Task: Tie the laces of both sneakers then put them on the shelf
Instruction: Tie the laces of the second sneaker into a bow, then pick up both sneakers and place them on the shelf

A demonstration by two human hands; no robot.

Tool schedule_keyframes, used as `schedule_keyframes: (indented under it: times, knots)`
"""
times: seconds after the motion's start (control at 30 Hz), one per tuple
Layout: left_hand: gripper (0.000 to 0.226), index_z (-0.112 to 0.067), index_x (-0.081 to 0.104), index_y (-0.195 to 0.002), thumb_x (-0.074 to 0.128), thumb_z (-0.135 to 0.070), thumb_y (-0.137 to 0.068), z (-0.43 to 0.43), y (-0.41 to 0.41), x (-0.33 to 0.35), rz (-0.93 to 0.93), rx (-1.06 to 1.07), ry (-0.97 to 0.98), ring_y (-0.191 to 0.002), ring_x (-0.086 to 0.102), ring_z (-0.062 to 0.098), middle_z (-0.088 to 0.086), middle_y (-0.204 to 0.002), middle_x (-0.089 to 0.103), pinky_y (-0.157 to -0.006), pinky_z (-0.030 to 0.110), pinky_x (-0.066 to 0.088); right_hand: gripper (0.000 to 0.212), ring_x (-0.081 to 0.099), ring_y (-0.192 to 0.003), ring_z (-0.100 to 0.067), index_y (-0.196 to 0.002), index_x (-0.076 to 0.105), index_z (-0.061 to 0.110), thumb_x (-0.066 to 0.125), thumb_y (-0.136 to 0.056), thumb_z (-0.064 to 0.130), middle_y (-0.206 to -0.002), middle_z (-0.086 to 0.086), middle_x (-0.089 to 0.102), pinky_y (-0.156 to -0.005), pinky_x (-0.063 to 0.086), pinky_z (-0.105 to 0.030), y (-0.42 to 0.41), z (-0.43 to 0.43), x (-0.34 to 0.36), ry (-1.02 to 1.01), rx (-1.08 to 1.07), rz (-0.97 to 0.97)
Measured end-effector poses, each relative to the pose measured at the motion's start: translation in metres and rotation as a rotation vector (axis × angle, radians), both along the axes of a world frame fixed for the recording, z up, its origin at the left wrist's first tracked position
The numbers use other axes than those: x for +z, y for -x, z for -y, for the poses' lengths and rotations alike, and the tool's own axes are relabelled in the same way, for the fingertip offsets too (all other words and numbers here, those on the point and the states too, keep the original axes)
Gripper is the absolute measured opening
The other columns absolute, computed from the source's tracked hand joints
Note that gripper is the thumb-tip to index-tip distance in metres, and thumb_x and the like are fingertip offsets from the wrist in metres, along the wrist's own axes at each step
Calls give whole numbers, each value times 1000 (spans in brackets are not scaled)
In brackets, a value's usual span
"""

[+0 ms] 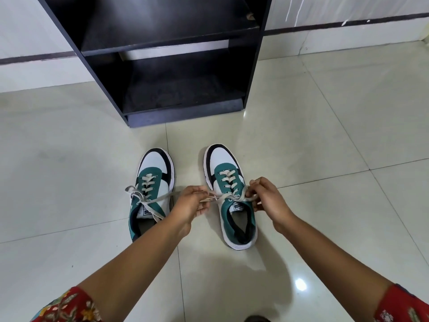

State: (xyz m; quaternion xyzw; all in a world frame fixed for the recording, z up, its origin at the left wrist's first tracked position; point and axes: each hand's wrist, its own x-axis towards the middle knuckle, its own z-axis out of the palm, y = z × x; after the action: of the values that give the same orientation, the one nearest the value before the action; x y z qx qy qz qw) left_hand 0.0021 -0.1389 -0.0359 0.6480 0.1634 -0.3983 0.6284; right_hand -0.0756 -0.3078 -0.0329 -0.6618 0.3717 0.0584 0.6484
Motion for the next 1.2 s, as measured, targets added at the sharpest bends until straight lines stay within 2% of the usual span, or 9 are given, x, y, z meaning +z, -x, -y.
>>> schedule_keyframes:
  times: [0.1,0.2,0.37,0.47,0.57,0.73,0.93,1.07,1.2]
  knots:
    - [44,-17,38,-128,56,-7,-89,-10,9,9,183,-18,-9,-76,58,14,2,-114,52,-75,29,48,13,60,-82,-17,-99,51,24,50,-91,35,-108,4,52,-73,46,-32,19,-3,14,474,190,36]
    - [49,-25,38,-131,58,-12,-88,-24,26,19,556,-174,-175,-88,54,-2,-7,-126,42,-81,23,43,26,64,-83,-18,-104,45,32,53,-85,47,-116,9,46,-69,51,-35,39,-12,39,839,402,19]
    - [41,-24,48,-122,60,-13,-85,-65,44,18,993,-295,-487,-112,48,11,-5,-124,50,-93,30,43,64,63,-88,-32,-120,28,24,60,-75,56,-96,-2,64,-63,40,-33,50,-25,53,854,636,-289]
    - [40,-20,52,-119,63,-12,-82,-87,47,11,1080,-330,-627,-114,48,19,-1,-122,55,-97,36,42,106,64,-81,-30,-144,-15,27,60,-75,57,-78,-2,61,-62,42,-32,52,-27,49,882,577,-320]
    - [37,-19,54,-114,64,-20,-77,-103,48,5,1103,-355,-747,-115,51,26,2,-124,56,-94,45,44,105,58,-71,-29,-144,-23,30,55,-79,58,-75,-4,60,-59,41,-31,52,-21,50,994,564,-320]
    - [50,-18,54,-115,68,-26,-67,-110,58,0,1086,-322,-829,-123,46,29,7,-133,49,-97,47,40,56,61,-96,-29,-126,44,32,60,-75,47,-106,-3,66,-67,42,-29,47,-29,50,970,832,-391]
    - [68,-22,47,-123,78,-22,-62,-117,67,-7,728,-77,-814,-135,29,32,10,-150,23,-100,49,39,40,61,-98,-34,-121,58,26,56,-80,24,-114,-9,59,-67,39,-29,50,-37,22,1052,852,-315]
    - [31,-21,60,-104,69,-23,-74,-118,69,-10,768,-153,-725,-105,56,25,3,-131,48,-72,29,44,33,62,-96,-34,-114,59,23,56,-84,34,-111,-10,62,-66,37,-29,42,-55,23,1069,857,-182]
    - [45,-22,56,-116,72,-25,-74,-107,78,-4,792,-178,-658,-107,55,23,5,-133,47,-78,25,41,43,62,-98,-31,-125,49,29,52,-85,44,-110,-8,64,-69,43,-31,32,-74,26,1081,856,-92]
